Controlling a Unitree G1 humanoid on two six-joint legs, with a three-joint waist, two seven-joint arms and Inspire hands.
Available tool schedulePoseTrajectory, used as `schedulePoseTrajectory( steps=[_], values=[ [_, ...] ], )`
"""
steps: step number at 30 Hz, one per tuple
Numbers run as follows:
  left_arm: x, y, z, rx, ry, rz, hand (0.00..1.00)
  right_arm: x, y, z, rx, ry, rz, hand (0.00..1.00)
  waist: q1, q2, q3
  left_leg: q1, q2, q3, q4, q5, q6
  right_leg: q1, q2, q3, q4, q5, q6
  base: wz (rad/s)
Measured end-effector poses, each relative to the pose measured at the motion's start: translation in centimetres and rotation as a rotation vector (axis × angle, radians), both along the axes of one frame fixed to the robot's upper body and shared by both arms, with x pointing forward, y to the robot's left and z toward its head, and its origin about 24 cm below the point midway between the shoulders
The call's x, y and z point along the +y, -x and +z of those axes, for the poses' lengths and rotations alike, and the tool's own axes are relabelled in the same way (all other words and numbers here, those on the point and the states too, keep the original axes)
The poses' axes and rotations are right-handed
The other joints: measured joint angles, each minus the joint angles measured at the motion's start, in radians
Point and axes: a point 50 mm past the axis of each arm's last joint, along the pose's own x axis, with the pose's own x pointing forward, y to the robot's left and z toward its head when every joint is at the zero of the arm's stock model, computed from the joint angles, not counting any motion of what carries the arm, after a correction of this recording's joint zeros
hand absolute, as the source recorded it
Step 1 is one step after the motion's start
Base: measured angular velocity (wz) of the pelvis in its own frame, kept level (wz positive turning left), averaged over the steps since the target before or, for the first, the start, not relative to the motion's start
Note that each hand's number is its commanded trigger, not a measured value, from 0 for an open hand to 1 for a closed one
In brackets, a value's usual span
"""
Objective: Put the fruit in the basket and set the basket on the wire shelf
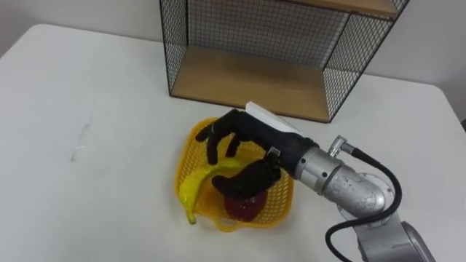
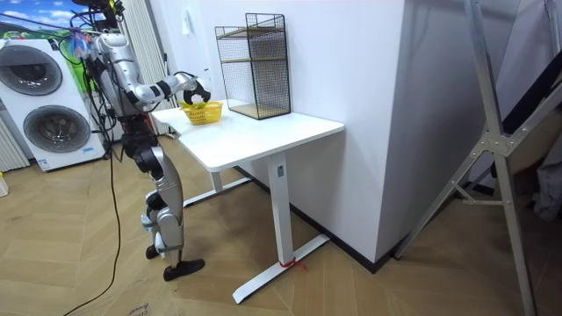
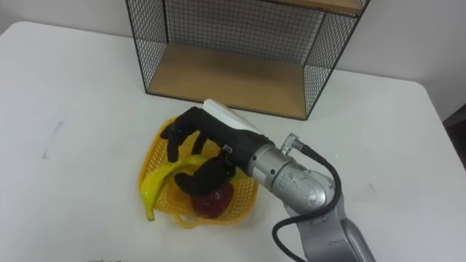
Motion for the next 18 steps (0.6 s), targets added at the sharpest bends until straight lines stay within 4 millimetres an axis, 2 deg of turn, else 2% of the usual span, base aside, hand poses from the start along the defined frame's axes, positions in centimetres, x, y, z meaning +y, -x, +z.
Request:
schedulePoseTrajectory(
  steps=[6,18],
  values=[
    [-0.11,-0.07,-0.05,0.006,0.002,-0.014,0.00,0.01,0.00,0.00,0.000,-0.001,0.000,0.00,-0.005,-0.002,0.0055,-0.003,0.000,-0.006,0.001,0.000,0.000,0.001,-0.001,-0.006,-0.001,0.000,0.000,0.02],
    [-0.11,-0.22,-0.04,0.005,0.008,-0.015,0.00,0.10,-0.02,0.04,-0.003,-0.003,-0.004,0.00,-0.025,0.001,0.0066,-0.008,0.000,-0.011,0.002,0.000,0.000,0.000,-0.002,-0.012,-0.003,0.000,0.000,0.01]
  ],
)
